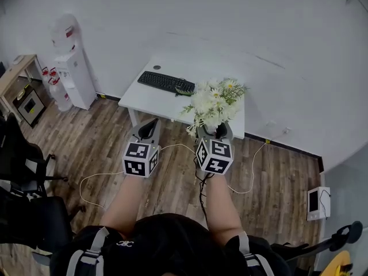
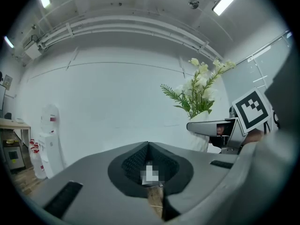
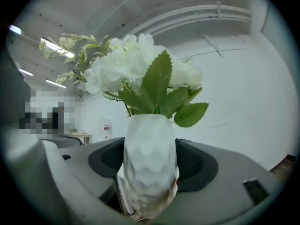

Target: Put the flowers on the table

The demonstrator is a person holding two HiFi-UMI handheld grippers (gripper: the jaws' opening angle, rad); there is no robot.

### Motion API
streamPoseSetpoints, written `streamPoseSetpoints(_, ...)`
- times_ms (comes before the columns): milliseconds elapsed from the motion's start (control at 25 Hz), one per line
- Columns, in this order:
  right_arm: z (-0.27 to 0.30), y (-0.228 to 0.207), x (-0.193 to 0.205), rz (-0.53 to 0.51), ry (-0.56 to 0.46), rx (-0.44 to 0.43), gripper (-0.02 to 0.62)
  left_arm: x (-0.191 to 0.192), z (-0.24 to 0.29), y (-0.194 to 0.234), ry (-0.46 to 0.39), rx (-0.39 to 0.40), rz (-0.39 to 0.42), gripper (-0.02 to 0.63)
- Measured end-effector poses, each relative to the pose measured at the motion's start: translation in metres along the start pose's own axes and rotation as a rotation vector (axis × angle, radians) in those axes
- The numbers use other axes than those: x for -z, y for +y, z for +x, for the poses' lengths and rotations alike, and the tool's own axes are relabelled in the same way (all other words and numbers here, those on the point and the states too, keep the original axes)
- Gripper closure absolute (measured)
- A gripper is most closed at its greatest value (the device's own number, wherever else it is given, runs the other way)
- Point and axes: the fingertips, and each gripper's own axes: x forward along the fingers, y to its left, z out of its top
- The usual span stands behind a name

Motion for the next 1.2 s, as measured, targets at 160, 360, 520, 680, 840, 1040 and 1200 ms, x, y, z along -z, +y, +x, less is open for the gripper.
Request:
streamPoseSetpoints(160,0.009,0.016,0.006,-0.011,-0.013,0.019,0.259,0.008,-0.003,0.023,-0.006,0.014,0.000,0.606)
streamPoseSetpoints(360,0.023,0.027,0.009,0.004,-0.019,0.027,0.258,0.009,0.001,0.042,-0.007,0.029,0.020,0.606)
streamPoseSetpoints(520,0.035,0.030,0.006,-0.001,-0.032,0.031,0.259,0.009,0.007,0.049,-0.013,0.036,0.028,0.606)
streamPoseSetpoints(680,0.053,0.023,0.007,-0.003,-0.036,0.023,0.258,0.013,0.025,0.057,-0.010,0.031,0.040,0.606)
streamPoseSetpoints(840,0.083,0.009,0.016,-0.006,-0.035,0.018,0.258,0.018,0.057,0.066,-0.007,0.022,0.037,0.606)
streamPoseSetpoints(1040,0.152,-0.016,0.028,-0.006,-0.039,0.010,0.258,0.024,0.124,0.085,-0.006,0.012,0.050,0.606)
streamPoseSetpoints(1200,0.213,-0.045,0.031,-0.001,-0.025,0.006,0.258,0.024,0.194,0.096,0.012,0.013,0.034,0.606)
